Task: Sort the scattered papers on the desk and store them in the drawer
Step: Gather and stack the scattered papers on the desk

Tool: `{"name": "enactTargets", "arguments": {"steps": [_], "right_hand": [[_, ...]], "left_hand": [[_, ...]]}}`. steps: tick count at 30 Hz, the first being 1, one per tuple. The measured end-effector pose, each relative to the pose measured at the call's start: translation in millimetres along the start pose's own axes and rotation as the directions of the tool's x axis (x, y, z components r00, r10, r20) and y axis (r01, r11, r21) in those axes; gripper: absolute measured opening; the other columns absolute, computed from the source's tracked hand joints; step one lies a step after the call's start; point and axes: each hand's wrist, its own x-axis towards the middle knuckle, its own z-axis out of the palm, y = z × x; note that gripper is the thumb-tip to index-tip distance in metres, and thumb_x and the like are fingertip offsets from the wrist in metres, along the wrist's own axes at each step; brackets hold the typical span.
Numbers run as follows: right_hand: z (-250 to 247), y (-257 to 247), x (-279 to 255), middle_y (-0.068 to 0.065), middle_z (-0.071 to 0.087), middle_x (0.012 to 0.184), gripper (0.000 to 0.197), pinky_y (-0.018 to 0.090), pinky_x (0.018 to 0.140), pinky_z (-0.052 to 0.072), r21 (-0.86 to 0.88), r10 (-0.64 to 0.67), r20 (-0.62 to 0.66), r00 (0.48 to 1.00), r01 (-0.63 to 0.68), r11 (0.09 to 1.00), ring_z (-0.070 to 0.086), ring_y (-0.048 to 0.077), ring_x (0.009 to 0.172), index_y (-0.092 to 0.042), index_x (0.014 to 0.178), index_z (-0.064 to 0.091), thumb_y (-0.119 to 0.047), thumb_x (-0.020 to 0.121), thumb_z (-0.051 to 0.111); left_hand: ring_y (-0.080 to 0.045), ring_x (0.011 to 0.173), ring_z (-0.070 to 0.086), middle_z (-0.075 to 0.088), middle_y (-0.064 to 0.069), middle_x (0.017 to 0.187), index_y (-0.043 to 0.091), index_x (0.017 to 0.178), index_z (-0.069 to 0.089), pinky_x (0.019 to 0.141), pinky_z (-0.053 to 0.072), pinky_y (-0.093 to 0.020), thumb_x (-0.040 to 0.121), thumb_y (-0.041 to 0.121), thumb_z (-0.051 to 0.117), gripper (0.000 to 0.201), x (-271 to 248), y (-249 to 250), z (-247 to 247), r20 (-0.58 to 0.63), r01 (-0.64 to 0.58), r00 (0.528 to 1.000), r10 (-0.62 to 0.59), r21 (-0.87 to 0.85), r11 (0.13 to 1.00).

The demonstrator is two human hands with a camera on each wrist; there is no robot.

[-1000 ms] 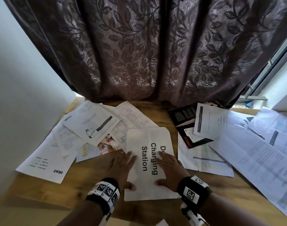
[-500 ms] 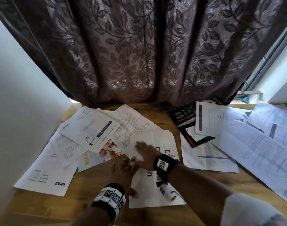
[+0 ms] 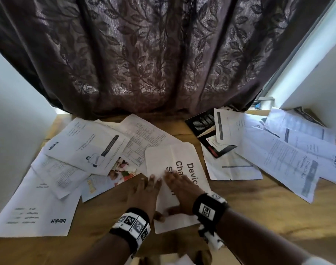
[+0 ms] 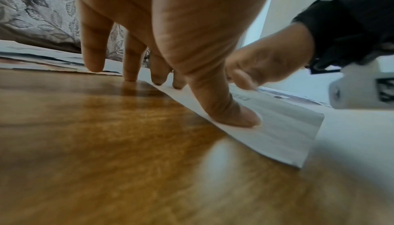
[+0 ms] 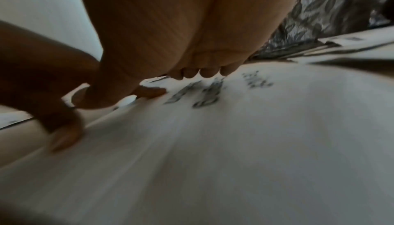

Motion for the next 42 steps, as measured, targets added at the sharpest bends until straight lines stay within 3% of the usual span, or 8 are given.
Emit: {"name": "enactTargets", "arguments": {"steps": [8,13,19,27,34,38,40,42], "right_hand": [[14,58,-62,-0.014,-0.038,0.155,0.139,0.042,0.119,-0.016,0.150,0.352,0.030,0.936,-0.352,0.924,-0.027,0.009,0.145,-0.032,0.148,-0.034,-0.099,0.057,0.046],[23,60,-63,-0.011,-0.043,0.153,0.138,0.046,0.121,-0.017,0.142,0.379,0.017,0.925,-0.377,0.915,-0.032,0.016,0.146,-0.030,0.144,-0.041,-0.104,0.055,0.035],[19,57,-64,-0.010,-0.043,0.151,0.136,0.043,0.118,-0.021,0.140,0.381,0.004,0.924,-0.378,0.915,-0.031,0.013,0.144,-0.027,0.146,-0.038,-0.102,0.058,0.034],[18,57,-68,-0.009,-0.040,0.155,0.137,0.044,0.119,-0.019,0.178,0.355,0.012,0.935,-0.352,0.919,-0.030,0.011,0.143,-0.027,0.148,-0.036,-0.102,0.058,0.035],[19,58,-69,-0.010,-0.039,0.156,0.138,0.045,0.121,-0.017,0.178,0.347,-0.018,0.938,-0.338,0.924,-0.026,0.008,0.144,-0.027,0.146,-0.038,-0.106,0.053,0.025],[17,58,-67,-0.010,-0.041,0.154,0.137,0.045,0.121,-0.016,0.178,0.353,0.025,0.935,-0.352,0.919,-0.023,0.016,0.150,-0.029,0.144,-0.040,-0.106,0.053,0.026],[17,59,-68,-0.011,-0.042,0.153,0.137,0.045,0.121,-0.015,0.177,0.357,0.033,0.934,-0.357,0.917,-0.022,0.015,0.150,-0.030,0.143,-0.041,-0.106,0.052,0.025],[18,60,-66,-0.011,-0.043,0.153,0.137,0.046,0.122,-0.013,0.173,0.360,0.031,0.932,-0.360,0.917,-0.021,0.015,0.150,-0.031,0.143,-0.042,-0.107,0.050,0.023]], "left_hand": [[-0.035,0.148,-0.001,-0.015,-0.001,0.163,0.027,0.154,-0.013,0.118,0.013,-0.057,0.064,0.071,0.071,0.131,1,-6,-1,0.036,-0.050,0.998,0.052,-0.062,0.997],[-0.037,0.149,-0.007,-0.018,-0.012,0.161,0.012,0.154,-0.009,0.120,0.003,-0.057,0.065,0.073,0.069,0.133,-7,5,-14,0.027,-0.037,0.999,0.036,0.040,0.999],[-0.025,0.148,-0.021,-0.033,0.002,0.157,0.031,0.152,-0.017,0.118,-0.009,-0.049,0.074,0.076,0.058,0.118,-5,33,1,-0.009,-0.268,0.963,0.268,-0.073,0.961],[-0.021,0.146,-0.025,-0.039,0.008,0.148,0.028,0.152,-0.020,0.119,-0.009,-0.049,0.047,0.086,0.053,0.140,-22,-22,14,0.057,-0.059,0.996,0.071,-0.196,0.979],[-0.016,0.150,-0.011,-0.014,0.009,0.162,0.027,0.155,-0.002,0.122,0.000,-0.044,0.074,0.064,0.069,0.114,-33,-24,11,-0.024,-0.019,1.000,0.012,-0.308,0.951],[-0.014,0.126,0.048,0.051,0.009,0.138,0.034,0.131,0.051,0.111,0.036,-0.037,0.086,0.054,0.060,0.050,-28,-35,-14,-0.285,-0.080,0.956,-0.071,-0.486,0.870],[-0.023,0.119,0.055,0.058,0.003,0.127,0.034,0.128,0.052,0.100,0.046,-0.042,0.091,0.051,0.054,0.041,-18,-54,-24,-0.325,0.020,0.927,-0.188,-0.458,0.889],[-0.025,0.125,0.049,0.051,-0.001,0.138,0.026,0.138,0.046,0.103,0.044,-0.043,0.093,0.044,0.053,0.049,-3,-79,-32,-0.339,0.166,0.885,-0.319,-0.410,0.897]]}}
